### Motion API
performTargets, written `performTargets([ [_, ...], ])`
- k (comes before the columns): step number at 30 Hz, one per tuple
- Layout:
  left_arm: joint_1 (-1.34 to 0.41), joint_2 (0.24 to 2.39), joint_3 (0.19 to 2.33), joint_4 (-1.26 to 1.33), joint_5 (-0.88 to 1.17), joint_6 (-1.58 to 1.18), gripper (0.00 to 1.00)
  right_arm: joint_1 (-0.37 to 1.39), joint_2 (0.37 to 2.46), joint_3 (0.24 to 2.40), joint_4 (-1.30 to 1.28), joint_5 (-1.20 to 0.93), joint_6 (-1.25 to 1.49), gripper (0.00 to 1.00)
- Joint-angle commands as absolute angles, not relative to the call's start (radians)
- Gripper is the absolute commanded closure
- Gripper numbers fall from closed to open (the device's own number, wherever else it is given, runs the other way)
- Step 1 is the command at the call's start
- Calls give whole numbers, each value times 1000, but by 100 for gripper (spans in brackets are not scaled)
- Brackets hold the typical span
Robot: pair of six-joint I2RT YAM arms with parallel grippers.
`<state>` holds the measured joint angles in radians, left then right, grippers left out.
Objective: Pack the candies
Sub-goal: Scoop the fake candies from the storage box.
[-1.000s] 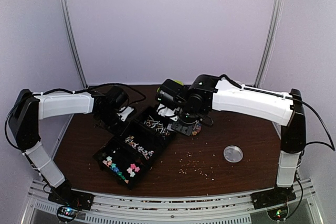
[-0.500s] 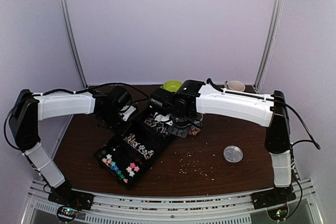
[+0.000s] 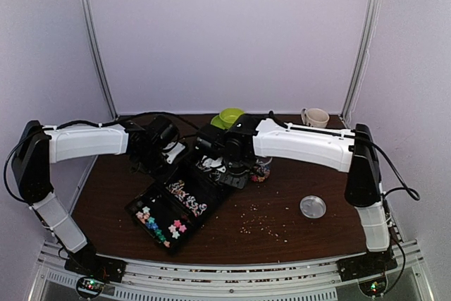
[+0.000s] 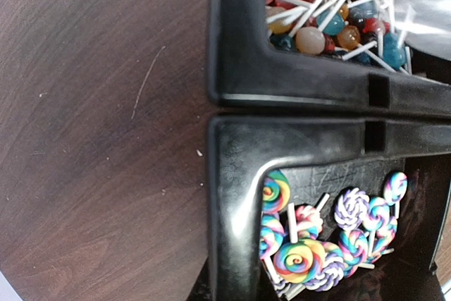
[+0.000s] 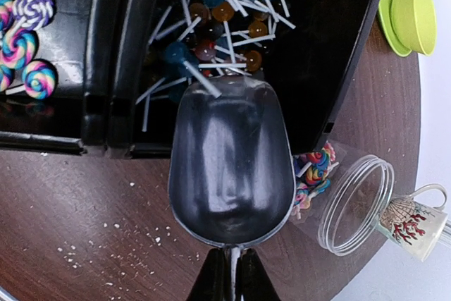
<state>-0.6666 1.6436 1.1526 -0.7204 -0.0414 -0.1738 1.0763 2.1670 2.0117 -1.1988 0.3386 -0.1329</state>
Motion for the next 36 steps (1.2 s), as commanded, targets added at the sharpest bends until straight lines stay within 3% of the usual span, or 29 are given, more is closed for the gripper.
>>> performTargets([
  [1,-669,1570,1196,-642,4,-176,100,1060,2230,2037,-1172,254,-145,100],
  [8,-669,1561,1193,-636,20,-177,100,1045,2257,2042,-1068,185,-121,100],
  [36,-669,1553,1190,-638,42,-180,100,1039,2143,1538,-219,42,-76,100],
])
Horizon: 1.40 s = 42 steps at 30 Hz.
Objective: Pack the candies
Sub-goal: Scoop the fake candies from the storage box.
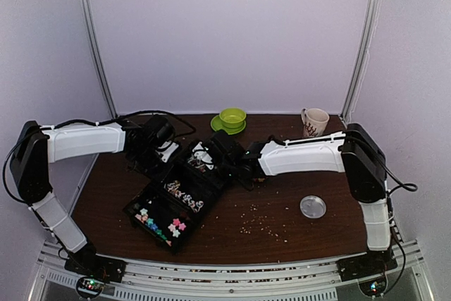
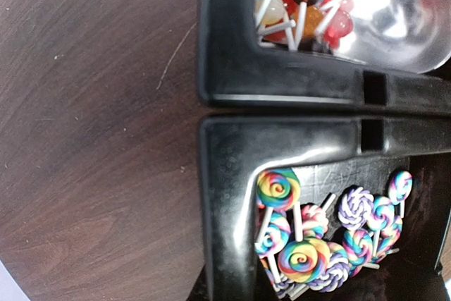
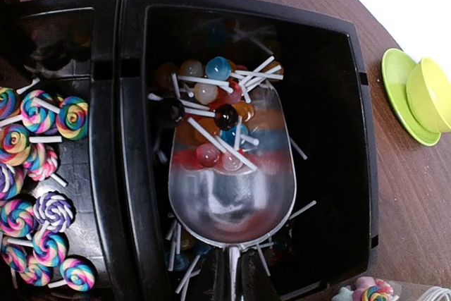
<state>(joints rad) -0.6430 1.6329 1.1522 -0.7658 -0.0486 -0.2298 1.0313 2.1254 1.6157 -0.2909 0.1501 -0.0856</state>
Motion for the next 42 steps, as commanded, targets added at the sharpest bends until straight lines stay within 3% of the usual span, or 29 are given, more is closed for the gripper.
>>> performTargets([
  [1,-669,1553,1189,-638,40,-182,100,1039,2137,1523,-198,41,-71,100],
  [25,-616,1575,1189,-639,89,-216,100,1032,1904,1176,164,69,-29,100],
  [42,-606,1580,1192,-637,96,-219,100,1014,1789,1129,161,249,-62,100],
])
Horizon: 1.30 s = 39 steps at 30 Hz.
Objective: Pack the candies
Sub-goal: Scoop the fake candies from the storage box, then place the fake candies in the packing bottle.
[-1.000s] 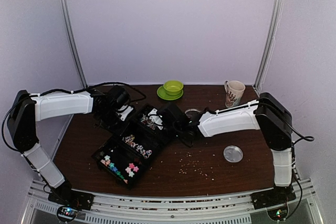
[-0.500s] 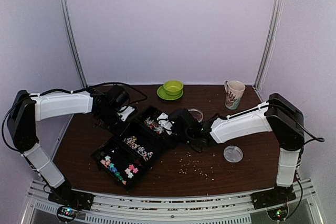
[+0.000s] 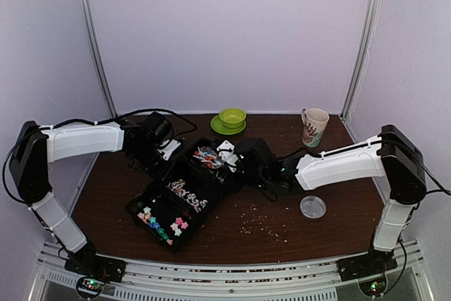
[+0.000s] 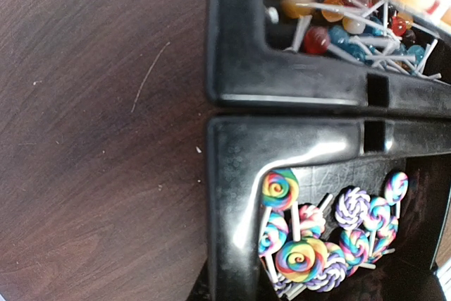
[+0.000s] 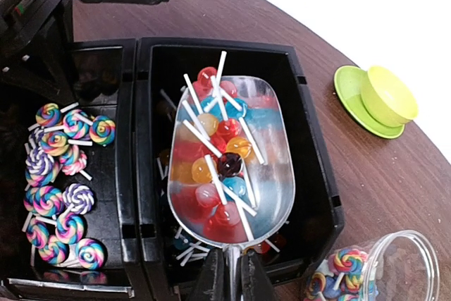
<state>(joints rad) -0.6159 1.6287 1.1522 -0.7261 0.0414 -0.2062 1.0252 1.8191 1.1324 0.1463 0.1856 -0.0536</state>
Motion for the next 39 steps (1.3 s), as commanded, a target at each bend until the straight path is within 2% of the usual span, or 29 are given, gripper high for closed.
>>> performTargets([
  [1,-605,1580,1191,-637,95,-218,100,1012,1785,1125,163,255,-60,100],
  [11,-602,1580,1192,-639,99,-219,100,996,1726,1062,205,255,-56,100],
  [24,-596,1567,1189,-637,99,-222,100,990,1585,877,441,240,-51,100],
  [34,-594,1551,1186,-638,94,-224,100,989,1481,870,350,281,-59,100],
  [39,-594,1548,1184,-639,92,-224,100,984,1414,881,219,342,-68,100],
])
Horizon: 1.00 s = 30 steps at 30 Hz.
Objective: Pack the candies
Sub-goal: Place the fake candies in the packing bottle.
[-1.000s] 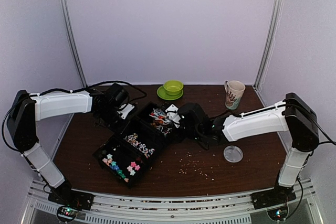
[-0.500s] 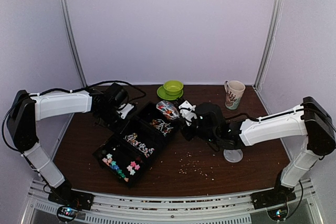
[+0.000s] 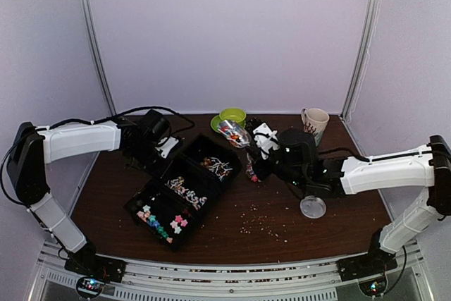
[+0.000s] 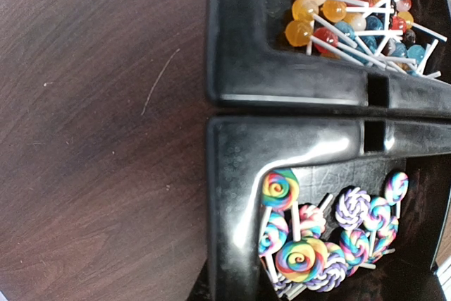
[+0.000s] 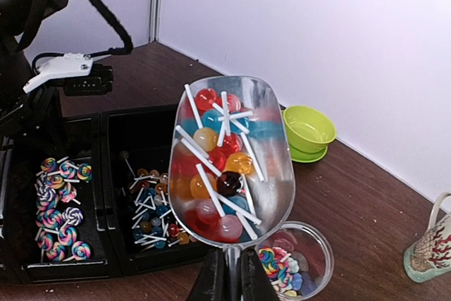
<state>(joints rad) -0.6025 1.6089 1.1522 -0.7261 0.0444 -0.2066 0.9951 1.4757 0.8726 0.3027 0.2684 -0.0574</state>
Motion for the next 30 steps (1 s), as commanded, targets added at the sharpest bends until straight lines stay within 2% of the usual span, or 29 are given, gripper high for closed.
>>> performTargets([
  [1,-594,1547,1184,-639,93,-224,100,983,1404,886,188,356,-68,100],
  [12,-591,1554,1186,-641,90,-225,100,944,1252,875,-112,414,-11,100],
  [19,-592,1558,1186,-642,90,-225,100,920,1288,957,-325,459,5,100],
  [30,-592,1559,1186,-642,89,-227,100,911,1381,1035,-476,443,26,100],
])
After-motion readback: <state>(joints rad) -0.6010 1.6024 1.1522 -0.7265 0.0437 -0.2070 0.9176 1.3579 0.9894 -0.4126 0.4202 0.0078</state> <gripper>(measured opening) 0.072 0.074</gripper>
